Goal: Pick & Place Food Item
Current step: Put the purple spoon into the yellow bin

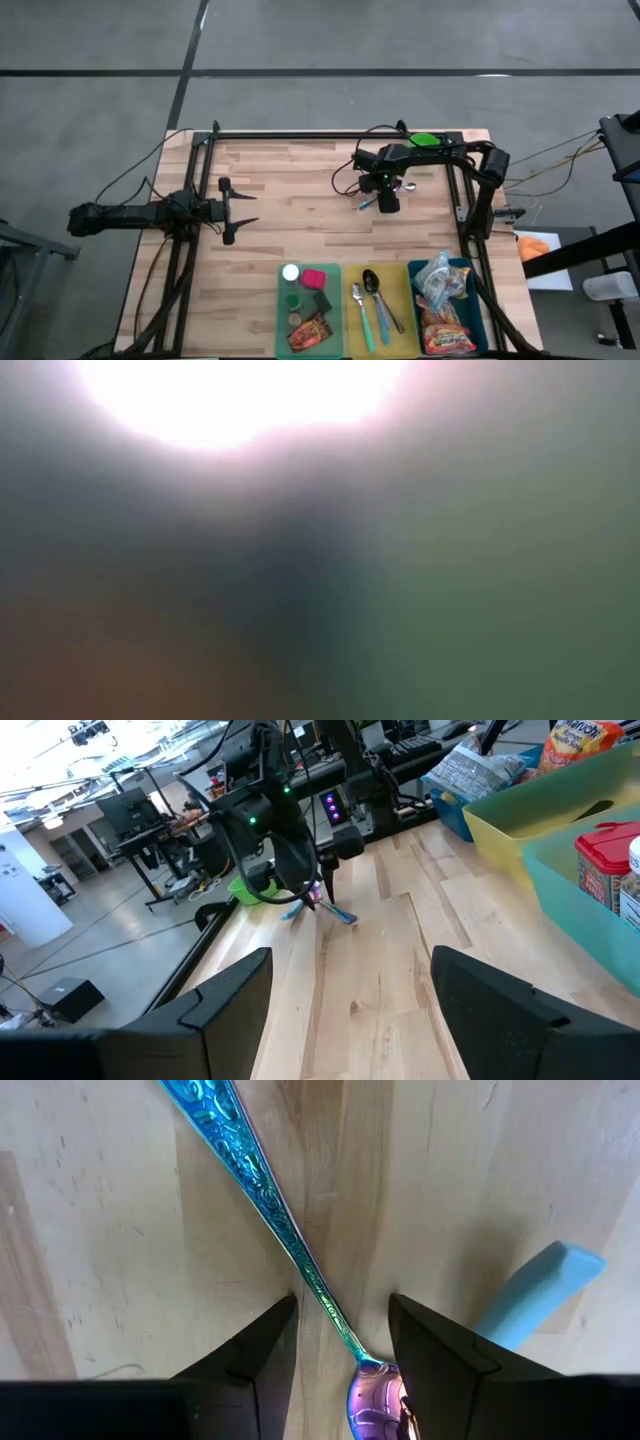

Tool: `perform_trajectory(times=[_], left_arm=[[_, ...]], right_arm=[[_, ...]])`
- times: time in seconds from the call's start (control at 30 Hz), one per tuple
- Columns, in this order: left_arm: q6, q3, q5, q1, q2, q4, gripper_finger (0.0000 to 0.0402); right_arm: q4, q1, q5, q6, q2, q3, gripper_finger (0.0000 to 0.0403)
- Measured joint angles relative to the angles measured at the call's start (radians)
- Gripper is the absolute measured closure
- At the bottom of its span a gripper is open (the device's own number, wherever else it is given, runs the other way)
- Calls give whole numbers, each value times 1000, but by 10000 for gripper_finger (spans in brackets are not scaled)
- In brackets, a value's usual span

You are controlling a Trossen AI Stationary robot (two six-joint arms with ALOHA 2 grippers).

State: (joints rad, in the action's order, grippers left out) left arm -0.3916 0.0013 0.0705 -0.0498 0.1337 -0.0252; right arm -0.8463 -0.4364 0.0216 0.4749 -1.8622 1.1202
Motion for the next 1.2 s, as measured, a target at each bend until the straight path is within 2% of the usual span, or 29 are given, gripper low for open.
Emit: perform_trajectory(times=[0.13, 0.4, 0.5, 0.9, 1.2], left_arm=[[0, 0, 0, 0, 0, 0, 126], [0, 0, 0, 0, 0, 0, 126], [0, 0, 0, 0, 0, 0, 126], [0, 0, 0, 0, 0, 0, 126], [0, 0, 0, 0, 0, 0, 126]], right_arm=[[0, 0, -4, -1, 0, 0, 258], [5, -2, -35, -4, 0, -1, 361], [4, -2, -40, -4, 0, -1, 387], [-5, -1, -45, -64, 2, 6, 388], [-15, 2, -107, -112, 25, 45, 388]])
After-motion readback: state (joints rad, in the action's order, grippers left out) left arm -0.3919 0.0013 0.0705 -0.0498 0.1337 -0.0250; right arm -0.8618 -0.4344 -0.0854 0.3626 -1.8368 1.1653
